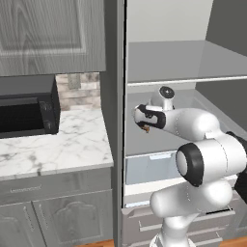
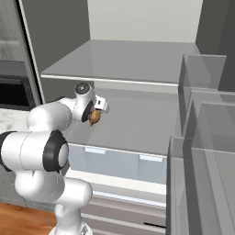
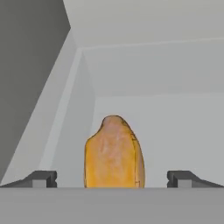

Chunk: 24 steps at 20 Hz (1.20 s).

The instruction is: Gather the lime and eggplant from the fridge and place them on a tray on the dining counter. Then gather the chicken drumsticks from the fridge and place them on the other tray.

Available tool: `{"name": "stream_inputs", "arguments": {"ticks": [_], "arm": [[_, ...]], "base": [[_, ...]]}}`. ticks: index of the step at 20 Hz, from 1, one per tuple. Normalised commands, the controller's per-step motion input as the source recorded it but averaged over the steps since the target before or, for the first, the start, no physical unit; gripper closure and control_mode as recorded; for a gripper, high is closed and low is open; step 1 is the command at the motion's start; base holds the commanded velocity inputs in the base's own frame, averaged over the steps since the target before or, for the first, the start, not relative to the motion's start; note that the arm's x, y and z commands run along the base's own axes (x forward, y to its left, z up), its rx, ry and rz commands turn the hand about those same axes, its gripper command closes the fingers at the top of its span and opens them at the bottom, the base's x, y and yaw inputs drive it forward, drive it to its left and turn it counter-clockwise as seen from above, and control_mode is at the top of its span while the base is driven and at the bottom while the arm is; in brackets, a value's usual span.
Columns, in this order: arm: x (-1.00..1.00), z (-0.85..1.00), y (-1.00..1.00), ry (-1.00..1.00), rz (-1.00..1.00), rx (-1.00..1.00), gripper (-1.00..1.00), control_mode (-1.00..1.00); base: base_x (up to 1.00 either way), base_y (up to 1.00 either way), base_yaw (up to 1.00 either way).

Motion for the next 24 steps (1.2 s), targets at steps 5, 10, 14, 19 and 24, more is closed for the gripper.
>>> {"name": "stream_inputs", "arguments": {"ticks": [5, 10, 14, 19, 24], "arm": [[0.14, -0.05, 0.00, 0.07, 0.00, 0.00, -1.00, -1.00], [0.11, -0.16, 0.00, 0.03, 0.00, 0.00, -1.00, -1.00], [0.05, -0.31, 0.00, 0.00, 0.00, 0.00, -1.00, -1.00], [0.00, -0.25, 0.00, 0.00, 0.00, 0.00, -1.00, -1.00], [0.00, -0.14, 0.00, 0.00, 0.00, 0.00, -1.00, -1.00]], "base": [[0.00, 0.00, 0.00], [0.00, 0.00, 0.00], [0.00, 0.00, 0.00], [0.00, 0.00, 0.00], [0.00, 0.00, 0.00]]}}
